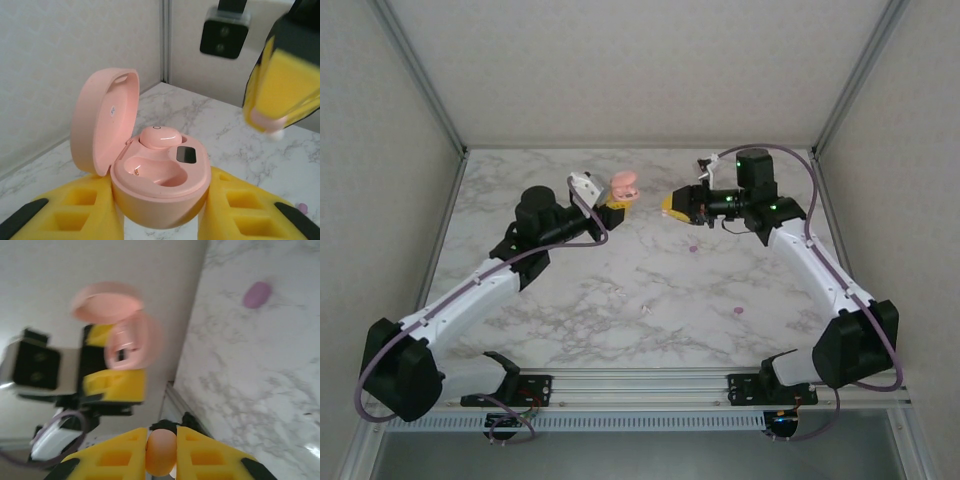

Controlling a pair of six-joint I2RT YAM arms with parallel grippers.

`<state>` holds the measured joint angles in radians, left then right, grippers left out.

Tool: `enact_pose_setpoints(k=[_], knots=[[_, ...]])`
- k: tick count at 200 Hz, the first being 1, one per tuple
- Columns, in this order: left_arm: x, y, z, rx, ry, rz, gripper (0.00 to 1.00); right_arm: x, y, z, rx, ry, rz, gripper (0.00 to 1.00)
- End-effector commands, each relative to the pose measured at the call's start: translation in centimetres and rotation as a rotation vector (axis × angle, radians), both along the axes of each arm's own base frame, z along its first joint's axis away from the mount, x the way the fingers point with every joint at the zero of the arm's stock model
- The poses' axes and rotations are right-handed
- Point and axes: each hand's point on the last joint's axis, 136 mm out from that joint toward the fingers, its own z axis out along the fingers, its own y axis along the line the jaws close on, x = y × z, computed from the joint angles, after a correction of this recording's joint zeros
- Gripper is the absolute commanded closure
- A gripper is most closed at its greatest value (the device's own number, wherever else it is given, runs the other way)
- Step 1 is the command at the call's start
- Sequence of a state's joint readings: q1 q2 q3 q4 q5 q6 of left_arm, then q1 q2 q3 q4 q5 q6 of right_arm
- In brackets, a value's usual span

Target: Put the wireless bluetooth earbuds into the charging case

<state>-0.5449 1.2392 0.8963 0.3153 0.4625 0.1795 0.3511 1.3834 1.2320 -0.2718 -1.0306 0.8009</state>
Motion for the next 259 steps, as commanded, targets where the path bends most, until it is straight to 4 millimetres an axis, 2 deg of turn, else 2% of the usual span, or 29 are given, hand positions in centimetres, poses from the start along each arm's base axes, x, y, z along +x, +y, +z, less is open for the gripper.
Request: enact_pose_setpoints(k=[1, 47, 92, 152, 259], knots=[[-0.1, -1.0, 2.8, -0.058, -0.064, -0.058, 0.81, -1.6, 0.0, 4.6, 0.102, -0.052, 0.066, 0.83], [-0.5, -3.3, 2.1, -0.042, -0.102, -0.126, 0.80, -1.6, 0.3, 5.9, 0.094, -0.094, 0.034, 0.82], [-1.1, -5.0, 1.9, -0.029, -0.125, -0.168, 0.80, -1.0, 1.2, 5.7, -0.011, -0.160, -0.037, 0.82], [-1.5, -5.6, 2.3, -0.036, -0.134, -0.188, 0.80, 0.3, 1.9, 4.8, -0.074, -0.196, -0.115, 0.81], [-1.6, -6.3, 2.4, -0.028, -0.128, -0.207, 0.80, 1.5, 2.9, 5.2, -0.088, -0.236, -0.155, 0.81]])
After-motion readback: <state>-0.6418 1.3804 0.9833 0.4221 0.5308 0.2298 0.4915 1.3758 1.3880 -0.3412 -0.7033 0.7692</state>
